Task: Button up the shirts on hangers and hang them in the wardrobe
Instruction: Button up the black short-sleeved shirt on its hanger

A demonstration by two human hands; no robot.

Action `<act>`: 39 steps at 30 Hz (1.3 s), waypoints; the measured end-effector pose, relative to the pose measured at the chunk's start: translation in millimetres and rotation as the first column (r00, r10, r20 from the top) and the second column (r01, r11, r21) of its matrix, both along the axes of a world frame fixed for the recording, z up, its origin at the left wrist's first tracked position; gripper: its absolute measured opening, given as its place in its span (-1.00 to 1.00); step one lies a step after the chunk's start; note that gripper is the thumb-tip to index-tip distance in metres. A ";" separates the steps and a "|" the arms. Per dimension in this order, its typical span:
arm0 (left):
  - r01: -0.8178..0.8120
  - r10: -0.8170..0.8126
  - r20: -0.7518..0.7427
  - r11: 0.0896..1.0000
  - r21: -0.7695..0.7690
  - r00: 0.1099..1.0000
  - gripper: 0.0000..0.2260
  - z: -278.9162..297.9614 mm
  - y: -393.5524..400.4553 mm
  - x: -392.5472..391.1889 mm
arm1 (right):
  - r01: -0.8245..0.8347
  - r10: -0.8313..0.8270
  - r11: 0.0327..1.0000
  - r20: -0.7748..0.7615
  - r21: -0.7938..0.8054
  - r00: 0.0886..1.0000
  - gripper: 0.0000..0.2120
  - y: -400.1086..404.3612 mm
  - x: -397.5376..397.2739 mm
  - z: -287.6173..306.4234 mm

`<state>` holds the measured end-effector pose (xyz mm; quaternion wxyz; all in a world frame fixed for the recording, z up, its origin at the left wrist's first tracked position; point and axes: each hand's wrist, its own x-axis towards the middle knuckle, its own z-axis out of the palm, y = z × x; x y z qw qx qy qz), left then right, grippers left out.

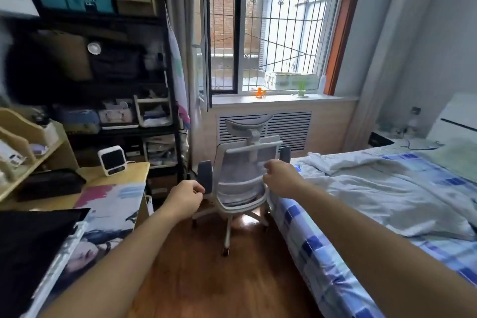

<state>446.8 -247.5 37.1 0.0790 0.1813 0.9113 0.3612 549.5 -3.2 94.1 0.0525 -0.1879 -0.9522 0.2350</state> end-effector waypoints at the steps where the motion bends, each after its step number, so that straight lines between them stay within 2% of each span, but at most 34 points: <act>1: -0.010 0.010 0.013 1.000 -0.008 1.000 -0.89 -7.2 2.7 -15.8 | 0.014 -0.014 0.999 0.013 -0.030 1.000 -0.70 5.2 -20.6 -7.9; 6: 0.008 -0.005 0.049 0.998 -0.061 0.999 -0.82 -54.8 48.1 -139.3 | 0.114 -0.092 0.973 0.114 -0.203 0.989 -0.51 49.2 -146.4 -64.2; 9: 0.040 -0.038 0.022 0.996 -0.083 0.999 -0.70 -87.9 98.7 -256.1 | 0.218 -0.191 0.890 0.108 -0.401 0.976 -0.50 89.9 -254.3 -109.2; 11: 0.092 -0.092 0.010 0.987 -0.129 0.996 -0.53 -115.4 134.8 -329.7 | 0.331 -0.329 0.771 0.106 -0.544 0.938 -0.44 119.4 -327.3 -141.1; 13: 0.161 -0.160 0.019 0.975 -0.151 0.987 -0.38 -140.4 176.8 -393.1 | 0.412 -0.464 0.602 0.121 -0.684 0.878 -0.34 152.4 -390.7 -168.4; 15: 0.228 -0.224 0.053 0.969 -0.093 0.973 -0.34 -163.5 218.3 -440.1 | 0.416 -0.516 0.421 0.164 -0.806 0.841 -0.39 178.0 -437.1 -193.1; 18: 0.209 -0.215 0.066 0.974 0.084 0.974 -0.57 -185.1 265.4 -482.3 | 0.326 -0.525 0.197 0.181 -0.925 0.832 -0.64 198.2 -480.9 -221.7; 20: 0.186 -0.190 0.019 0.976 0.110 0.982 -0.69 -191.9 277.8 -495.4 | 0.231 -0.567 0.060 0.157 -0.971 0.809 -0.60 206.5 -495.2 -233.8; 21: 0.188 -0.190 0.002 0.976 0.113 0.982 -0.73 -193.7 278.1 -496.8 | 0.198 -0.579 0.027 0.146 -0.980 0.802 -0.52 209.7 -498.1 -237.2; 24: 0.215 -0.216 0.003 0.974 0.072 0.976 -0.82 -198.6 271.5 -476.8 | 0.244 -0.588 0.023 0.184 -0.970 0.788 -0.31 216.1 -487.3 -238.4; 27: 0.195 -0.195 0.025 0.981 0.022 0.980 -0.82 -199.0 272.1 -421.2 | 0.358 -0.616 0.050 0.254 -0.932 0.746 -0.47 219.1 -449.5 -234.5; 29: 0.177 -0.177 0.017 0.984 0.010 0.984 -0.77 -192.7 273.4 -386.5 | 0.413 -0.618 0.026 0.310 -0.911 0.723 -0.51 222.2 -420.0 -227.7; 34: 0.192 -0.190 0.057 0.981 -0.024 0.980 -0.70 -183.7 259.2 -289.0 | 0.392 -0.576 0.201 0.216 -0.897 0.789 -0.57 203.3 -324.9 -204.8; 37: 0.185 -0.180 0.062 0.979 -0.081 0.982 -0.68 -174.7 251.4 -205.9 | 0.360 -0.555 0.263 0.165 -0.895 0.816 -0.61 196.0 -248.3 -204.1; 39: 0.173 -0.165 0.078 0.979 -0.110 0.983 -0.66 -167.3 248.1 -152.2 | 0.371 -0.506 0.282 0.192 -0.884 0.841 -0.61 198.4 -204.2 -204.9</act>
